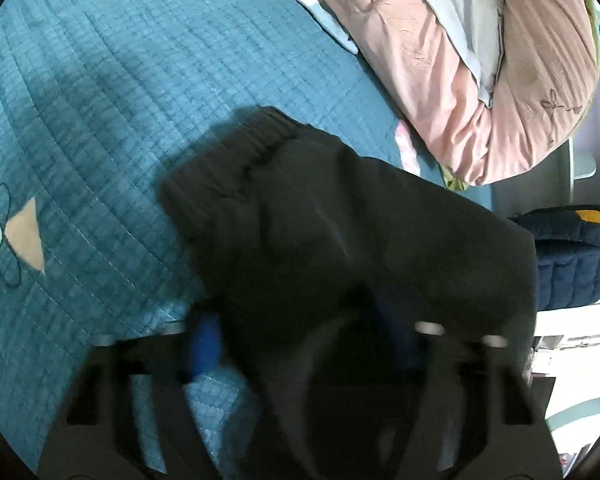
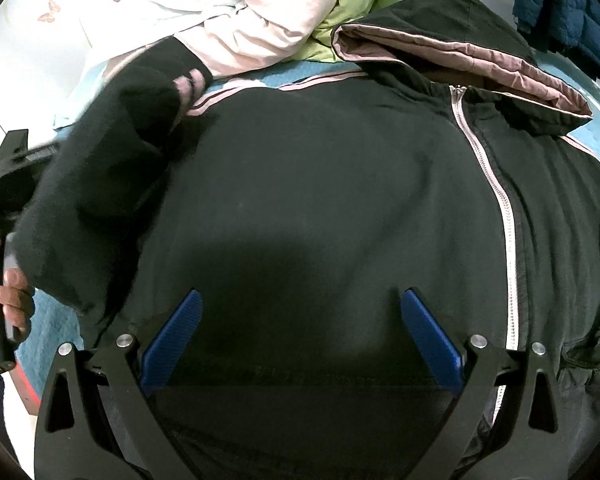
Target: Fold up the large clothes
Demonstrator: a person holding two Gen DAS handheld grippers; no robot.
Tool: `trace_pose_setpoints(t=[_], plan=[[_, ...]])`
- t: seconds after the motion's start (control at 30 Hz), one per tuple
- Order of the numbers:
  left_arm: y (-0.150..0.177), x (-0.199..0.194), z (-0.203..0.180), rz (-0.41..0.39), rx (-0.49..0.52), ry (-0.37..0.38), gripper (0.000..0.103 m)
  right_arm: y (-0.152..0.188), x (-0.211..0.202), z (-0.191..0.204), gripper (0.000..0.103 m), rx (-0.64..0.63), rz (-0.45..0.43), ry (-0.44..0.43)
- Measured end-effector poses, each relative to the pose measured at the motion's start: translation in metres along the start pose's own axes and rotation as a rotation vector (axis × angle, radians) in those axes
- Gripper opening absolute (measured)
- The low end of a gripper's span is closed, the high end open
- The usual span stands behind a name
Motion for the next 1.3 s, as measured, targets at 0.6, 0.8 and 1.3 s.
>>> trace_pose_setpoints(t=[0.6,0.8,1.3], plan=[[0.007,-0.205,-0.025,-0.498,0.252,0.002,0.011,-0.017,0.008,0.046,0.07,-0.012,-0.032,-0.167],[0.043,-0.275,-0.063,-0.611,0.353,0.036,0.011,-0.017,0.028,0.123,0.031,-0.126,0.062,-0.332],[0.126,-0.144,-0.239,-0.443,0.547,0.066,0.011,0.003,-0.038,-0.024,0.032,0.027,-0.019,-0.243]])
Point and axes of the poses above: each gripper's, at about its wrist camera, not at the fingertips, and x roughly the way its jaws point, z to its left, y to its underside, the point moved 10 cm from there along x, roughly the way its jaws point, and after that the axes turned 11 degrees about z, right-handed, at the moved point
